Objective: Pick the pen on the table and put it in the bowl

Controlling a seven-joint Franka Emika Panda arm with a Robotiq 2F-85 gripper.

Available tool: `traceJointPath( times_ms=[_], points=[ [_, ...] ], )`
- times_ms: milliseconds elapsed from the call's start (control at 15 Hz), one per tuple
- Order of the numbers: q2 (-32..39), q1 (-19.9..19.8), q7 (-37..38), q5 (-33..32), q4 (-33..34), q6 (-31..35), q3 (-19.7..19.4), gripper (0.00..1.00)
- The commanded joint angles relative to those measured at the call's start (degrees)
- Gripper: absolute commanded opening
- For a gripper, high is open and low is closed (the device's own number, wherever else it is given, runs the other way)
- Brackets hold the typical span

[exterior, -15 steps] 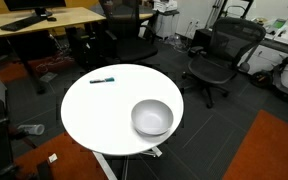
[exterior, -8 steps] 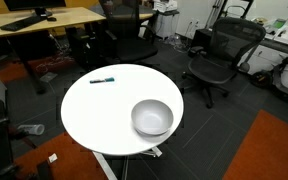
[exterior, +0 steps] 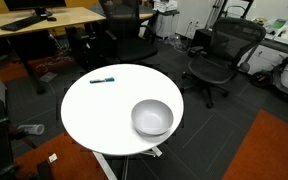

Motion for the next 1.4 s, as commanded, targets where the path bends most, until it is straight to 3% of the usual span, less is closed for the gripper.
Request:
traceJointPath(
  times_ms=[0,667,1333],
  points=[
    [2.35,-1.36,2.56,-2.09,-2.29,6.98,2.06,1.0],
    [12.28,-2.48,13.45,-10.46,-6.24,26.44,5.58,1.0],
    [23.21,-3.04,25.79,-20.12,-6.32,40.09,7.97,1.0]
  ],
)
